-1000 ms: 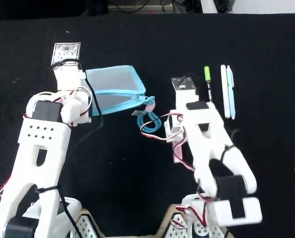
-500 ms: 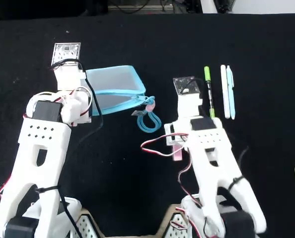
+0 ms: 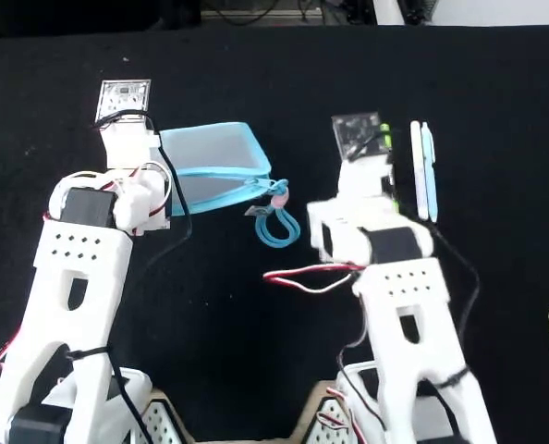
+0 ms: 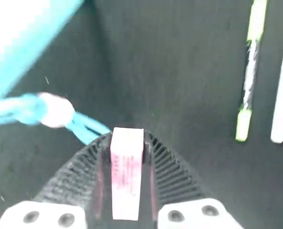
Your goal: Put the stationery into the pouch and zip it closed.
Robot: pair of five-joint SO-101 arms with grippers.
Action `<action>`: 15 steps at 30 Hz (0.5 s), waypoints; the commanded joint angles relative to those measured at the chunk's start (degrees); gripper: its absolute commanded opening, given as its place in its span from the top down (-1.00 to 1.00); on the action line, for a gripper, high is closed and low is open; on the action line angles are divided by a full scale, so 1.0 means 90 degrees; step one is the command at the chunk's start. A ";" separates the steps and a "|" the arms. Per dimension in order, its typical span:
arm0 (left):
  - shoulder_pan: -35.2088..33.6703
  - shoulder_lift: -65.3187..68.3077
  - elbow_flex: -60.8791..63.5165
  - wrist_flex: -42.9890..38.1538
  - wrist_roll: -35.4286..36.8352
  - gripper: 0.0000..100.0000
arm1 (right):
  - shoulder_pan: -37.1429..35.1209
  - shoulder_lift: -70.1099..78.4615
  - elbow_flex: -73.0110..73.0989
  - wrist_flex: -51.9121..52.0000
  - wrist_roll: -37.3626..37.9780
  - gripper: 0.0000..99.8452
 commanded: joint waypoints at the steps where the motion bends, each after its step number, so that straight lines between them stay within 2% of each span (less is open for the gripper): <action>1: 0.0024 0.0088 0.0259 0.0039 0.0059 0.94 | -0.0078 -0.0571 -0.0542 -0.0068 -0.0059 0.98; 7: 0.0024 0.0078 0.0259 0.0039 0.0078 0.94 | -0.0391 -0.1451 -0.0679 -0.0068 -0.0010 0.98; 15: 0.0024 0.0098 0.0259 0.0010 0.0088 0.94 | -0.1944 -0.2632 -0.0620 -0.0361 -0.0010 0.98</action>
